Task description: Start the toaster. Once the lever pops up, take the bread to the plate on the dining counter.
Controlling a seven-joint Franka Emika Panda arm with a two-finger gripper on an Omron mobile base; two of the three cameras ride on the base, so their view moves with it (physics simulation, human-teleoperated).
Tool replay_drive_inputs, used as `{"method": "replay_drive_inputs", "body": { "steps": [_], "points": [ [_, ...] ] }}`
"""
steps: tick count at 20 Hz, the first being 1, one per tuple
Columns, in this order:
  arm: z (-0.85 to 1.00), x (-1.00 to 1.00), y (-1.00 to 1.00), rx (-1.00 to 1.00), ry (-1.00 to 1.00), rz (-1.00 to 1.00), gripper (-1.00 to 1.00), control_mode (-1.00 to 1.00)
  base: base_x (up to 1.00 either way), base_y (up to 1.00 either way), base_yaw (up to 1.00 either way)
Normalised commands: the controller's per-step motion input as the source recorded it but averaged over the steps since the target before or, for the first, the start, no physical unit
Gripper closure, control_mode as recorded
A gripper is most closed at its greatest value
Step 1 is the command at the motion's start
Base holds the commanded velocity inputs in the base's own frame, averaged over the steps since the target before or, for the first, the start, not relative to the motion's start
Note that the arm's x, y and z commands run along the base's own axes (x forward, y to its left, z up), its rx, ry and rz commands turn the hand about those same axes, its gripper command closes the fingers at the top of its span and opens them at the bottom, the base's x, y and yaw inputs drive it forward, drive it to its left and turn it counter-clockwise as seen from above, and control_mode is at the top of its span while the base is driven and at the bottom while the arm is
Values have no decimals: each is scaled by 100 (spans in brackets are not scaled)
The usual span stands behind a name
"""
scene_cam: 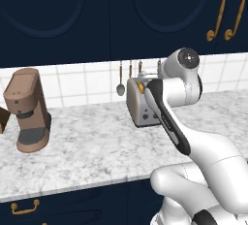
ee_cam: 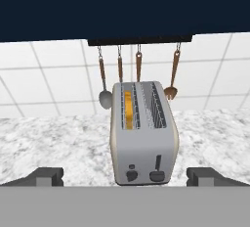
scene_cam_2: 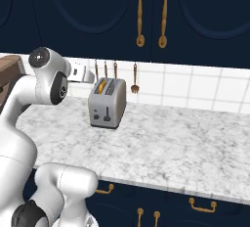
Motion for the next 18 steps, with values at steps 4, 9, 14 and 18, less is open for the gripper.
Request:
{"method": "replay_drive_inputs", "body": {
  "steps": [4, 9, 14, 18],
  "points": [
    [0, 0, 0, 0, 0, 0, -100, -100, 0, 0, 0],
    [0, 0, 0, 0, 0, 0, -100, -100, 0, 0, 0],
    [0, 0, 0, 0, 0, 0, -100, -100, 0, 0, 0],
    [0, 0, 0, 0, 0, 0, -100, -100, 0, 0, 0]
  ]
}}
